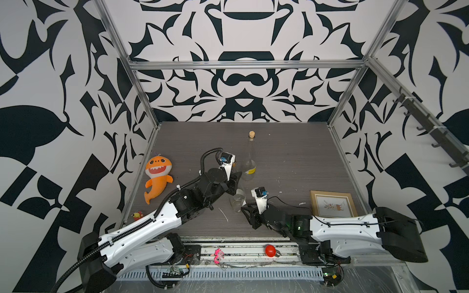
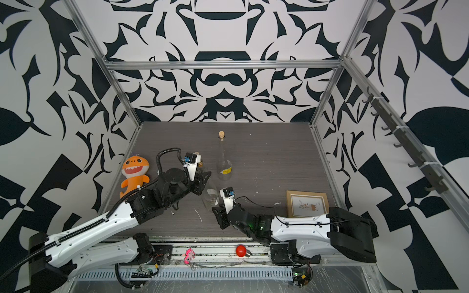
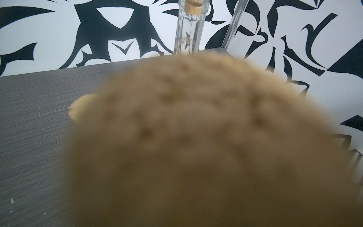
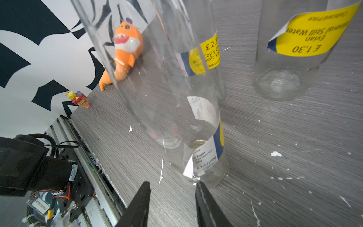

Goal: Remove the label from the bottle
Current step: Tear open the label from the bottle.

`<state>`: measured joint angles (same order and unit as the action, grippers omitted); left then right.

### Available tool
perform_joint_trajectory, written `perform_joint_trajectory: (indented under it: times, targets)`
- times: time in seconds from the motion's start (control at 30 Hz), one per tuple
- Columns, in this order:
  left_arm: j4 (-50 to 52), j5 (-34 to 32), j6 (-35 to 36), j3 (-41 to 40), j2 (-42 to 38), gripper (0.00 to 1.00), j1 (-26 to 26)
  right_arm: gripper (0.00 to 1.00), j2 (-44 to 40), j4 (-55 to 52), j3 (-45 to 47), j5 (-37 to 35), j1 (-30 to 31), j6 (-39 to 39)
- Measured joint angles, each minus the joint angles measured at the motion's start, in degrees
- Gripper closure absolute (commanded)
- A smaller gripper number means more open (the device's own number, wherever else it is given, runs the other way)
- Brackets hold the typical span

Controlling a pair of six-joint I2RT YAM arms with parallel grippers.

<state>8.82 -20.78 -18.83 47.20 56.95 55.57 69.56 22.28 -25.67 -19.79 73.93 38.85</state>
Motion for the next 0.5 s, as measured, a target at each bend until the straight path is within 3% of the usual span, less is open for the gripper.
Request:
perform_joint_trajectory:
  times: [0.17,0.5]
  targets:
    - [0.0,0.3,0.2,0.0,0.0,1.0,0.0,0.7,1.0,1.2,-0.3,0.0,0.0,-0.1]
    - [-0.1,1.3,0.8,0.0,-0.2,1.0,0.0,0.75,3.3,2.9,-0.3,-0.6,0.0,0.0]
